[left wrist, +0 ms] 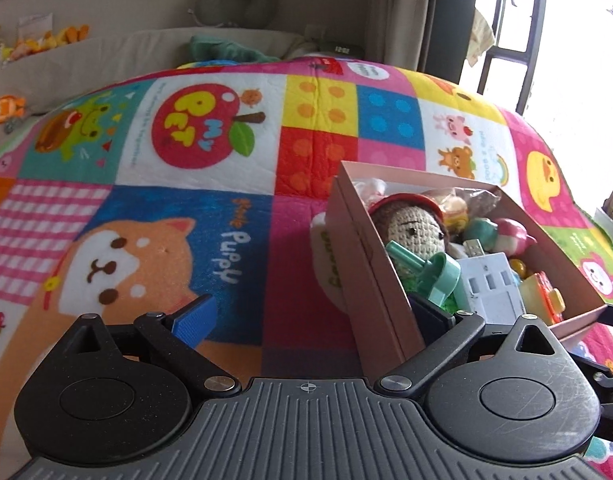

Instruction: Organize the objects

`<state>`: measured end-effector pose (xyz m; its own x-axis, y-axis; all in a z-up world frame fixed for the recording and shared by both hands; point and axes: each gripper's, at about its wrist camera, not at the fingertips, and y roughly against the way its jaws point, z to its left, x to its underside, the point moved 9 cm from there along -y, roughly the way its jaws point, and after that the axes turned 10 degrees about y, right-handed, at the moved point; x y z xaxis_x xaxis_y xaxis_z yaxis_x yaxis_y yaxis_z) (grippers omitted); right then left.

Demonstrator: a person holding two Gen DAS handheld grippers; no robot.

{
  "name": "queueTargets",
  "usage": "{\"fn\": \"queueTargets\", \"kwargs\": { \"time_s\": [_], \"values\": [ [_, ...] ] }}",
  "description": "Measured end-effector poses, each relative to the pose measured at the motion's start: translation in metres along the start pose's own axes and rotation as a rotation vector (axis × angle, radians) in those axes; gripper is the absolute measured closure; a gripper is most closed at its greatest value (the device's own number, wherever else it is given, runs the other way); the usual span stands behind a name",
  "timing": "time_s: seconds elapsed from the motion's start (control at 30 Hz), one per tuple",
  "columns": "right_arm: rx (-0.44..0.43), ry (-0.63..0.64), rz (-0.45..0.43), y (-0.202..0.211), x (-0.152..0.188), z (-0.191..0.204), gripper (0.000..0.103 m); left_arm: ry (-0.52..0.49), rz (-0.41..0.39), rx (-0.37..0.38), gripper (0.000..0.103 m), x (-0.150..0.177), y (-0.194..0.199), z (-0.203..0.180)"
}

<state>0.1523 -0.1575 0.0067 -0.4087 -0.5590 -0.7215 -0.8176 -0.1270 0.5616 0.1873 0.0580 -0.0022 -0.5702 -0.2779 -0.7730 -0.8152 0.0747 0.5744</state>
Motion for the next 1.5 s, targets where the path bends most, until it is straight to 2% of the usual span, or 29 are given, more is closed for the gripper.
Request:
{"fn": "queueTargets", "kwargs": {
  "time_s": [0.23, 0.57, 0.67, 0.77, 0.83, 0.9, 1.03, 1.07, 1.13, 1.17, 1.3, 1.5],
  "values": [
    [0.008, -0.026, 0.015, 0.0, -0.001, 0.001, 0.038, 0.006, 0.005, 0.017, 0.001, -0.002, -0.005, 0.003],
    [0.009, -0.06, 0.006, -0.001, 0.0, 0.001, 0.037, 0.017, 0.012, -0.006, 0.001, -0.003, -0.009, 0.003],
    [0.017, -0.106, 0.013, 0.005, 0.004, -0.003, 0.03, -0.005, -0.014, -0.024, 0.002, -0.005, 0.003, 0.0],
    [0.017, -0.176, 0.02, 0.022, 0.014, -0.006, 0.019, -0.006, -0.073, -0.018, 0.002, -0.003, 0.034, 0.0],
    [0.019, -0.223, 0.038, 0.036, 0.027, -0.003, 0.008, 0.007, -0.074, 0.002, 0.002, 0.01, 0.059, -0.001],
    [0.023, -0.268, 0.071, 0.048, 0.043, 0.003, 0.0, 0.007, -0.04, 0.03, 0.002, 0.033, 0.077, -0.006],
    [0.019, -0.36, 0.153, 0.058, 0.075, 0.019, 0.0, 0.0, 0.048, 0.025, 0.002, 0.085, 0.087, -0.015],
    [0.021, -0.379, 0.178, 0.056, 0.082, 0.022, 0.0, 0.011, 0.077, 0.016, 0.002, 0.095, 0.083, -0.017],
    [0.028, -0.409, 0.187, 0.055, 0.086, 0.02, 0.0, -0.031, 0.026, -0.044, 0.002, 0.101, 0.081, -0.022],
    [0.03, -0.42, 0.196, 0.053, 0.087, 0.017, 0.0, -0.053, 0.042, -0.069, 0.002, 0.103, 0.077, -0.025],
    [0.048, -0.417, 0.16, 0.046, 0.084, 0.013, 0.0, -0.073, 0.04, -0.151, 0.001, 0.099, 0.066, -0.03],
    [0.062, -0.413, 0.126, 0.03, 0.074, 0.01, 0.0, -0.066, 0.041, -0.155, 0.001, 0.094, 0.059, -0.032]
  ]
}}
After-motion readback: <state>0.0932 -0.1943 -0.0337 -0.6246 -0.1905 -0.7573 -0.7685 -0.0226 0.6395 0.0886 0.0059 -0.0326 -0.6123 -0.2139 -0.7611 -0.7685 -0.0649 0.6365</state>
